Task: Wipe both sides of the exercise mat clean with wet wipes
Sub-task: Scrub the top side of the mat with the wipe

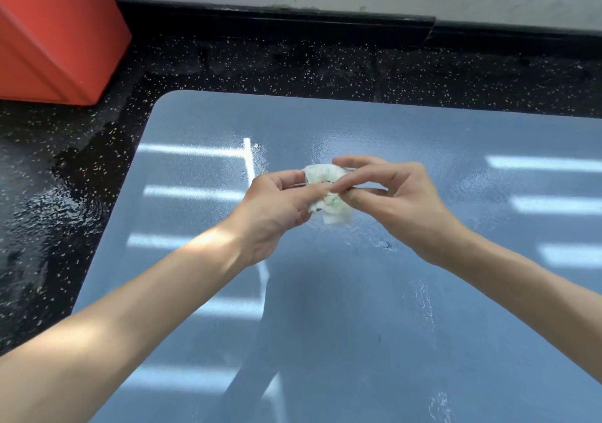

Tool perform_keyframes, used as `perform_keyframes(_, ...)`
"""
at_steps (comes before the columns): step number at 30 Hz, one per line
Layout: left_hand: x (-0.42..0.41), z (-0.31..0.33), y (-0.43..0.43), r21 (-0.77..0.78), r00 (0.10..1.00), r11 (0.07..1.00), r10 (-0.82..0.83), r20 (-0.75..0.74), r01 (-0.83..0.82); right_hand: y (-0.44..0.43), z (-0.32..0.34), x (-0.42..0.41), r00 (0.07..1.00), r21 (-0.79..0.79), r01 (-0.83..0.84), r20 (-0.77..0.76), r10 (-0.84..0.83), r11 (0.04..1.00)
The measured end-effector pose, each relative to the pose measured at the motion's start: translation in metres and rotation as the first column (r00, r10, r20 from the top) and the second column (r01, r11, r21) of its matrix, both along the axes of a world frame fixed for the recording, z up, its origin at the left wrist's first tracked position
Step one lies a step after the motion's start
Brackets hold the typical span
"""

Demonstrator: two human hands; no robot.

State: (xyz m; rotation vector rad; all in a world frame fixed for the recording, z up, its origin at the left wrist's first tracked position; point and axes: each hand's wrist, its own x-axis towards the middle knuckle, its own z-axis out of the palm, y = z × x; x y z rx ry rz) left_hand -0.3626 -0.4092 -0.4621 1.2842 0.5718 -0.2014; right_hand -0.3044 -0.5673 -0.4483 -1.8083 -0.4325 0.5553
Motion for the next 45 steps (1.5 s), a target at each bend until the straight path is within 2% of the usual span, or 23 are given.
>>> perform_keyframes(2, 0.001, -0.001, 0.001, -0.094, 0.999, 0.995, 0.037, -0.006, -0.038, -0.001, 0.001, -0.003, 0.999, -0.05, -0.049, 0.02, 0.05, 0.998)
perform_keyframes(5, 0.002, -0.003, 0.001, -0.126, 0.999, 0.991, 0.051, -0.009, -0.052, -0.001, 0.004, -0.004, 0.995, -0.021, -0.095, -0.034, 0.094, 0.995)
perform_keyframes(7, 0.002, -0.003, 0.001, -0.12, 0.999, 0.992, 0.046, 0.004, -0.045, -0.001, 0.005, 0.0, 0.983, 0.095, -0.04, -0.175, 0.056, 0.995)
perform_keyframes(9, 0.002, -0.002, 0.002, -0.101, 0.999, 0.995, 0.029, 0.034, -0.025, -0.002, 0.004, 0.006, 0.932, 0.185, 0.067, -0.363, 0.004, 0.98)
perform_keyframes(10, 0.002, -0.002, 0.001, -0.095, 0.998, 0.995, 0.019, 0.052, -0.014, -0.002, 0.004, 0.008, 0.903, 0.185, 0.098, -0.43, -0.009, 0.978)
perform_keyframes(12, 0.001, 0.0, 0.001, -0.072, 0.996, 0.997, -0.004, 0.086, 0.01, -0.003, 0.001, 0.01, 0.869, 0.128, 0.053, -0.494, 0.017, 0.99)
perform_keyframes(15, 0.0, 0.001, 0.001, -0.007, 0.99, 0.999, -0.032, 0.135, 0.034, -0.003, -0.002, 0.007, 0.867, 0.056, -0.068, -0.49, 0.087, 0.996)
perform_keyframes(21, -0.003, 0.001, 0.002, 0.237, 0.965, 0.966, -0.153, 0.214, 0.101, -0.005, -0.006, 0.009, 0.893, 0.044, 0.007, -0.451, 0.013, 0.999)
perform_keyframes(24, -0.005, 0.001, 0.003, 0.287, 0.955, 0.946, -0.213, 0.205, 0.149, -0.006, -0.005, 0.009, 0.874, 0.095, 0.013, -0.484, 0.035, 0.995)
perform_keyframes(28, -0.007, 0.002, 0.006, 0.262, 0.944, 0.949, -0.239, 0.226, 0.177, -0.008, -0.005, 0.007, 0.838, 0.137, -0.036, -0.535, 0.104, 0.99)
perform_keyframes(31, -0.007, 0.001, 0.008, 0.217, 0.938, 0.956, -0.25, 0.238, 0.199, -0.01, -0.004, 0.006, 0.811, 0.236, -0.021, -0.564, 0.155, 0.972)
perform_keyframes(35, -0.009, 0.001, 0.009, 0.099, 0.919, 0.965, -0.262, 0.295, 0.243, -0.013, -0.004, 0.008, 0.725, 0.365, 0.103, -0.664, 0.181, 0.925)
perform_keyframes(38, -0.009, 0.001, 0.012, 0.084, 0.896, 0.958, -0.285, 0.339, 0.273, -0.011, -0.004, 0.008, 0.644, 0.411, 0.204, -0.74, 0.194, 0.889)
perform_keyframes(43, -0.01, -0.002, 0.018, 0.126, 0.858, 0.938, -0.348, 0.379, 0.324, -0.014, -0.004, 0.013, 0.649, 0.378, 0.189, -0.741, 0.173, 0.907)
perform_keyframes(45, -0.01, -0.003, 0.019, 0.144, 0.865, 0.937, -0.349, 0.361, 0.319, -0.016, -0.004, 0.016, 0.701, 0.361, 0.136, -0.693, 0.168, 0.923)
